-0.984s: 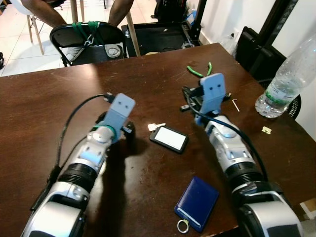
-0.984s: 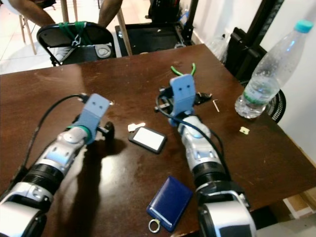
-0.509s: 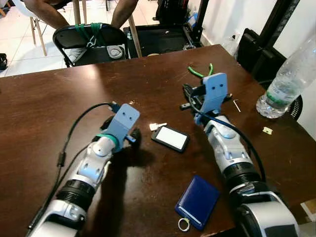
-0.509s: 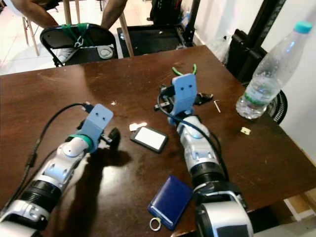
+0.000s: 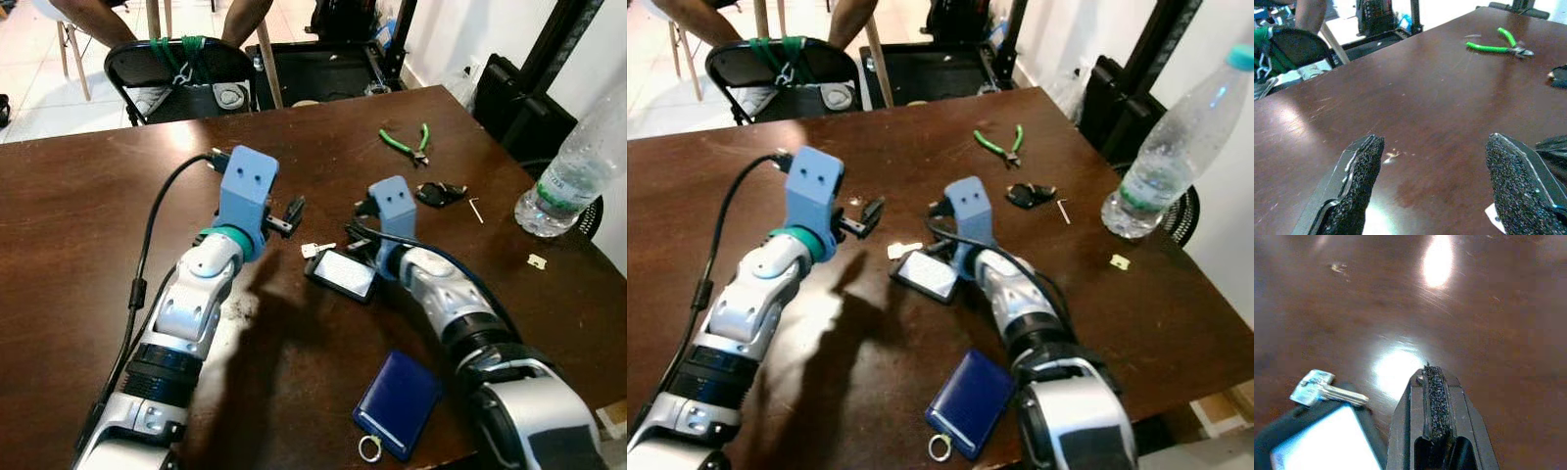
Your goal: Hang keys on a hook
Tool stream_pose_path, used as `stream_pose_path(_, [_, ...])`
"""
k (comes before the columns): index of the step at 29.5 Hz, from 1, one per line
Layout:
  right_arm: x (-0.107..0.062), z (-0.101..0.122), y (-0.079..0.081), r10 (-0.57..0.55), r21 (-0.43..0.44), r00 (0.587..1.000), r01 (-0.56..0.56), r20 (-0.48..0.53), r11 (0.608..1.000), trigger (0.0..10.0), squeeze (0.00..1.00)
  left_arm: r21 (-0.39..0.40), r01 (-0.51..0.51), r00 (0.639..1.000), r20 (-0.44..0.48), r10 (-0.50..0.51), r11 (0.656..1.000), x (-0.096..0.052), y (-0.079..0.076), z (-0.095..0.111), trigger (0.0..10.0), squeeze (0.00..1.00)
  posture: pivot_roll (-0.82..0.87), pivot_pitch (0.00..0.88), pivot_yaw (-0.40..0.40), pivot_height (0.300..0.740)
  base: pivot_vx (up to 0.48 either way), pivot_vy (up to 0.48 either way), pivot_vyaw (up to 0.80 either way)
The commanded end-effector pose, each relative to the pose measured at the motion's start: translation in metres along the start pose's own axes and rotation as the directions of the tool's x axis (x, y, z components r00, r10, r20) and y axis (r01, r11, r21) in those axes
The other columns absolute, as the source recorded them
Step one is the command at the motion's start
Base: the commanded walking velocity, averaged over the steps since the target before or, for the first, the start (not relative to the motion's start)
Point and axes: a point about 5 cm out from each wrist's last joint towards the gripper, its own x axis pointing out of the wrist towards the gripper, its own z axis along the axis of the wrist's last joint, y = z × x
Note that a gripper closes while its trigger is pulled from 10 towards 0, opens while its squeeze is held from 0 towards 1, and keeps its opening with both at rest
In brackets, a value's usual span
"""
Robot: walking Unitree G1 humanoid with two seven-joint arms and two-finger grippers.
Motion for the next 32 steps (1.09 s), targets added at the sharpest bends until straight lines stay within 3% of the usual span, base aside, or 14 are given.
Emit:
stream_pose_path(1, [-0.003,-0.015,0.001,0.027,0.039,0.999,-0.025,-0.044,0.999,10.0,0.00,-0.013,-0.002,1.000,-0.015,0.001,1.000,-0.003,-0.001,-0.004,10.0,0.00,-0.12,0.133,0.030,0.740,0.000,0.000,0.00])
stream_pose_path(7, [-0.004,-0.001,0.007,0.172,0.008,0.984,-0.173,0.047,0.985,10.0,0.00,-0.016,-0.011,0.999,-0.031,0.011,1.000,-0.010,0.003,-0.003,10.0,0.00,-0.12,0.138,0.027,0.740,0.000,0.000,0.00])
stream_pose_path(8, [-0.005,0.004,0.009,0.211,-0.001,0.974,-0.211,0.081,0.977,10.0,0.07,-0.015,-0.015,0.999,-0.038,0.014,1.000,-0.011,0.004,-0.004,10.0,0.00,-0.12,0.139,0.029,0.740,0.000,0.000,0.00])
stream_pose_path(9, [-0.005,0.004,0.009,0.211,-0.001,0.974,-0.211,0.081,0.977,10.0,0.07,-0.015,-0.015,0.999,-0.038,0.014,1.000,-0.011,0.004,-0.004,10.0,0.00,-0.12,0.139,0.029,0.740,0.000,0.000,0.00])
stream_pose_path(10, [-0.006,0.005,0.010,0.230,-0.005,0.968,-0.231,0.097,0.973,10.0,0.65,-0.015,-0.017,0.999,-0.044,0.017,1.000,-0.012,0.004,-0.004,10.0,0.00,-0.12,0.141,0.032,0.740,0.000,0.000,0.00])
stream_pose_path(11, [-0.007,0.004,0.011,0.237,0.006,0.967,-0.238,0.098,0.971,10.0,1.00,-0.013,-0.019,0.999,-0.051,0.018,1.000,-0.013,0.004,-0.005,10.0,0.00,-0.12,0.141,0.032,0.740,0.000,0.000,0.00])
stream_pose_path(23, [0.000,-0.016,0.032,0.296,-0.034,0.955,-0.295,0.004,0.955,10.0,1.00,-0.008,-0.035,0.997,-0.068,0.034,0.999,-0.015,0.006,-0.005,10.0,0.00,-0.11,0.146,0.029,0.740,0.000,0.000,0.00])
stream_pose_path(24, [0.001,-0.017,0.032,0.295,-0.035,0.955,-0.295,-0.008,0.955,10.0,0.00,-0.006,-0.041,0.997,-0.073,0.040,0.999,-0.016,0.008,-0.006,10.0,0.00,-0.10,0.146,0.028,0.740,0.000,0.000,0.00])
stream_pose_path(32, [0.001,-0.026,0.037,0.312,-0.060,0.949,-0.315,-0.052,0.947,10.0,0.00,-0.005,-0.062,0.994,-0.088,0.062,0.998,-0.019,0.011,-0.006,10.0,0.00,-0.10,0.151,0.021,0.740,0.000,0.000,0.00])
